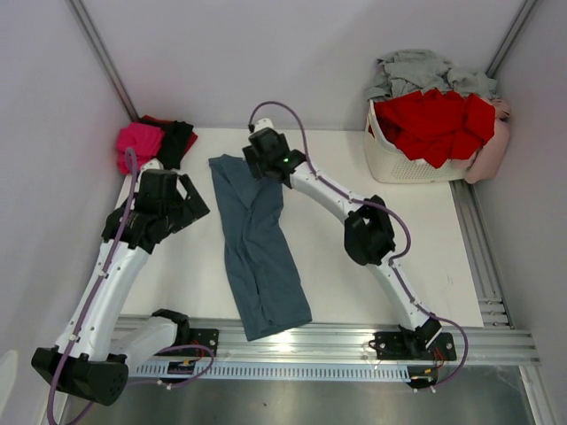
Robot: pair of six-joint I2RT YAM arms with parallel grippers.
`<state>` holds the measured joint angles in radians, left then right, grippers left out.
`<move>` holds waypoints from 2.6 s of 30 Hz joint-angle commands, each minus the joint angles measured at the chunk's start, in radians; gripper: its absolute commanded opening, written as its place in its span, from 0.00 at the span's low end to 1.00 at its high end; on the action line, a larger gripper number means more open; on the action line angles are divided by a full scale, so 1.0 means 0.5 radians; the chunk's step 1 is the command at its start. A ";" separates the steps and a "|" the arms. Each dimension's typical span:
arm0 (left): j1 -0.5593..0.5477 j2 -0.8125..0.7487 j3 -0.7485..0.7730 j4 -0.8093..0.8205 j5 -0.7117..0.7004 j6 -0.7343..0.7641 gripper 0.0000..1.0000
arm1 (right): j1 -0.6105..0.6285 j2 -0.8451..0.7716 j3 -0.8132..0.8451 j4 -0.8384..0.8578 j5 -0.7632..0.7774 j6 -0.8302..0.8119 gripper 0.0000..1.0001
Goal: Fold and stack the t-shirts
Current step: Rotate the tshirt 90 degrees
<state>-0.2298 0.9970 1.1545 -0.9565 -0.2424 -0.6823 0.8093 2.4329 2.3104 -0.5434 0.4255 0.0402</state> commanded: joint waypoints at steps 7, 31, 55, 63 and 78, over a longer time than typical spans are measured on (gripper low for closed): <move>-0.007 -0.104 -0.094 -0.026 -0.024 -0.074 0.92 | -0.232 0.175 0.000 0.138 -1.025 0.588 0.60; -0.007 -0.129 -0.174 0.051 0.031 -0.087 0.90 | -0.275 0.172 -0.197 0.357 -1.410 0.760 0.00; -0.007 -0.129 -0.201 0.091 0.089 -0.081 0.89 | 0.099 0.279 0.162 0.121 -1.462 0.260 0.00; -0.007 -0.126 -0.207 0.103 0.114 -0.071 0.89 | 0.099 0.282 0.101 0.096 -1.410 0.269 0.05; -0.007 -0.135 -0.229 0.124 0.157 -0.053 0.88 | 0.084 0.108 -0.083 0.194 -1.195 0.291 0.88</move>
<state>-0.2298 0.9451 1.0462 -0.9264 -0.1783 -0.7074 0.8555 2.5729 2.2929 -0.4873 -0.2249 0.1871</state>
